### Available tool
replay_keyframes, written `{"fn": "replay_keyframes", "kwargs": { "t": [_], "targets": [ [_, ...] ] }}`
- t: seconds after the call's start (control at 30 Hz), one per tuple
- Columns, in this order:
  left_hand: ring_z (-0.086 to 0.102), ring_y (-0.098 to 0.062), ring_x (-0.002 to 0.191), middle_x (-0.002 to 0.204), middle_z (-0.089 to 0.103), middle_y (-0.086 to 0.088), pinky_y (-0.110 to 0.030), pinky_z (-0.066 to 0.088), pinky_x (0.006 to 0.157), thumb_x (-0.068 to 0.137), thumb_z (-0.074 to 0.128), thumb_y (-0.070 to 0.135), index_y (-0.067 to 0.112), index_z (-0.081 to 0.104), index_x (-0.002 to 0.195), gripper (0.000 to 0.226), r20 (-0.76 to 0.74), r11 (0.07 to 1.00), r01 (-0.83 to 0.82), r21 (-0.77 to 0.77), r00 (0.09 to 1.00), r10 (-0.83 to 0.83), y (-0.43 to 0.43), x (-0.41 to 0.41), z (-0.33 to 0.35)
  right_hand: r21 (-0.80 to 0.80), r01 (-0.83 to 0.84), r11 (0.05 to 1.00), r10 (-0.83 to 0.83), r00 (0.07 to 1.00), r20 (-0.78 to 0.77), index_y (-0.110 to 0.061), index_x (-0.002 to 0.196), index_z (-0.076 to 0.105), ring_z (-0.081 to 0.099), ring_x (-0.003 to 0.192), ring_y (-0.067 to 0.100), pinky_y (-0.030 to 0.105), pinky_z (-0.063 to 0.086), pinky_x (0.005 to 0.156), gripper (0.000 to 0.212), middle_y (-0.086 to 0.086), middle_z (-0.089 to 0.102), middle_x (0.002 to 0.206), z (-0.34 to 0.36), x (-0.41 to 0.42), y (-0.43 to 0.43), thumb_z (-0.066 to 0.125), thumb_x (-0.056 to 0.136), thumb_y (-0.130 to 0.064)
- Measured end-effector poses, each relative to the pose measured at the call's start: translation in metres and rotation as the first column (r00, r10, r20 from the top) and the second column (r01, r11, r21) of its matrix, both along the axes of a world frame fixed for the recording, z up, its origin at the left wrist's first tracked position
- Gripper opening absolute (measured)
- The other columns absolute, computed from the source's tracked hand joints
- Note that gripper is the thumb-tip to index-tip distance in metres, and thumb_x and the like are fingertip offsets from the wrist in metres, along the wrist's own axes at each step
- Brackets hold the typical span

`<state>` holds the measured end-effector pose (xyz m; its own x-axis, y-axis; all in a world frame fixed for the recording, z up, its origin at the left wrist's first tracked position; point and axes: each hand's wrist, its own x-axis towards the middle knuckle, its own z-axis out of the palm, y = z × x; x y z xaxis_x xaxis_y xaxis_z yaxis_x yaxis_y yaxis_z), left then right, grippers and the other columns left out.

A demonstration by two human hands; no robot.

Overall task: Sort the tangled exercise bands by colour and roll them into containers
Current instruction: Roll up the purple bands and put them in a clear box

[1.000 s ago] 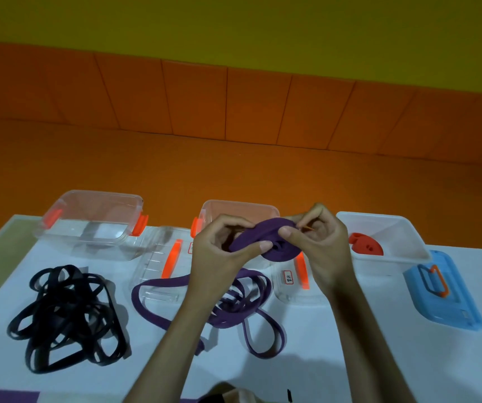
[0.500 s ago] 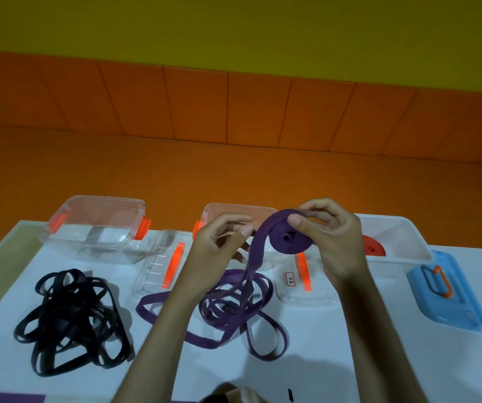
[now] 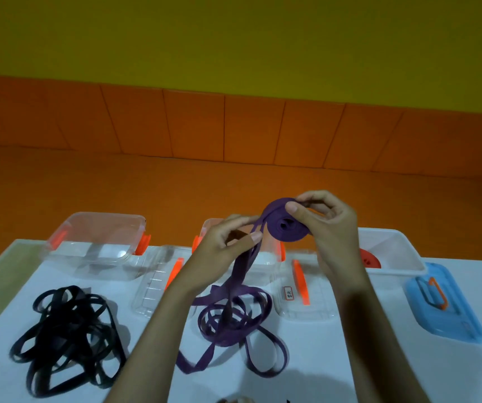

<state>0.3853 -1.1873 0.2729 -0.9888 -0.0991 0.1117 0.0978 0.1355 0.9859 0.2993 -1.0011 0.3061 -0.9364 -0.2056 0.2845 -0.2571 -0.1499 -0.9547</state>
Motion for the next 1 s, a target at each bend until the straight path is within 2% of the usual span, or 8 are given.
{"fn": "replay_keyframes", "kwargs": {
  "t": [0.13, 0.23, 0.37, 0.5, 0.63, 0.8, 0.9, 1.0],
  "targets": [
    [0.061, -0.008, 0.091, 0.103, 0.060, 0.004, -0.028, 0.052, 0.089, 0.106, 0.057, 0.027, 0.034, 0.066, 0.139, 0.035, 0.014, 0.995, 0.092, 0.025, 0.996, -0.092, -0.008, 0.001, 0.014, 0.003, 0.005, 1.000, -0.005, 1.000, -0.012, -0.028, 0.090, 0.077, 0.074, 0.092, 0.019, 0.031, 0.060, 0.075, 0.023, -0.001, 0.079, 0.095, 0.012, -0.002, -0.004, 0.088, 0.070, -0.031],
    [0.065, -0.013, 0.095, 0.123, 0.067, -0.010, -0.033, 0.055, 0.088, 0.106, 0.059, 0.028, 0.039, 0.060, 0.142, 0.038, 0.045, 0.987, 0.156, 0.050, 0.986, -0.158, -0.016, 0.002, 0.021, 0.017, -0.003, 1.000, 0.003, 1.000, -0.026, -0.022, 0.094, 0.076, 0.074, 0.090, 0.016, 0.028, 0.060, 0.074, 0.028, -0.002, 0.079, 0.094, 0.017, -0.001, -0.006, 0.087, 0.070, -0.030],
    [0.070, -0.022, 0.108, 0.125, 0.070, -0.004, -0.041, 0.059, 0.095, 0.103, 0.063, 0.022, 0.033, 0.056, 0.143, 0.042, 0.040, 0.985, 0.170, 0.008, 0.985, -0.170, -0.022, 0.002, 0.030, 0.004, -0.010, 1.000, 0.010, 1.000, -0.002, -0.022, 0.091, 0.076, 0.074, 0.087, 0.018, 0.033, 0.061, 0.074, 0.026, -0.001, 0.079, 0.091, 0.017, 0.000, -0.009, 0.087, 0.069, -0.029],
    [0.058, -0.007, 0.129, 0.130, 0.068, 0.018, -0.045, 0.050, 0.110, 0.099, 0.071, 0.026, 0.037, 0.062, 0.137, 0.041, 0.021, 0.972, 0.133, -0.193, 0.991, -0.132, -0.024, -0.002, 0.027, -0.037, -0.021, 0.999, 0.023, 0.998, 0.060, -0.028, 0.085, 0.079, 0.074, 0.089, 0.025, 0.036, 0.060, 0.073, 0.020, 0.005, 0.079, 0.092, 0.013, 0.002, -0.008, 0.088, 0.068, -0.029],
    [0.062, 0.002, 0.123, 0.129, 0.070, 0.016, -0.011, 0.047, 0.097, 0.096, 0.072, 0.023, 0.027, 0.070, 0.128, 0.033, -0.080, 0.993, 0.096, -0.069, 0.992, -0.101, -0.012, 0.000, 0.027, -0.119, -0.022, 0.993, 0.037, 0.992, 0.124, -0.024, 0.089, 0.078, 0.076, 0.089, 0.025, 0.031, 0.061, 0.072, 0.027, 0.009, 0.079, 0.094, 0.009, 0.006, -0.005, 0.088, 0.065, -0.031],
    [0.074, -0.014, 0.105, 0.106, 0.080, 0.002, -0.033, 0.057, 0.094, 0.091, 0.079, 0.019, 0.014, 0.080, 0.112, 0.021, -0.157, 0.983, -0.161, 0.089, 0.972, 0.174, 0.009, -0.008, 0.010, -0.145, -0.048, 0.988, 0.072, 0.984, 0.164, -0.024, 0.092, 0.081, 0.077, 0.090, 0.025, 0.029, 0.061, 0.071, 0.034, 0.014, 0.078, 0.100, -0.003, 0.009, -0.004, 0.091, 0.062, -0.037],
    [0.074, -0.016, 0.101, 0.101, 0.079, -0.002, -0.030, 0.057, 0.092, 0.094, 0.077, 0.023, 0.023, 0.072, 0.129, 0.035, -0.161, 0.981, -0.179, 0.080, 0.969, 0.189, 0.017, -0.008, 0.000, -0.121, -0.019, 0.992, 0.044, 0.978, 0.203, -0.018, 0.097, 0.078, 0.077, 0.090, 0.026, 0.033, 0.063, 0.072, 0.032, 0.014, 0.079, 0.101, -0.009, 0.011, -0.001, 0.087, 0.069, -0.029],
    [0.073, -0.012, 0.102, 0.105, 0.078, 0.004, -0.025, 0.057, 0.086, 0.096, 0.073, 0.013, 0.016, 0.072, 0.117, 0.021, -0.211, 0.967, -0.209, 0.143, 0.949, 0.236, 0.028, -0.007, -0.007, -0.112, -0.001, 0.994, 0.025, 0.976, 0.216, -0.011, 0.103, 0.076, 0.077, 0.092, 0.029, 0.039, 0.064, 0.078, 0.033, 0.015, 0.079, 0.102, -0.013, 0.014, 0.000, 0.084, 0.073, -0.023]
  ]
}}
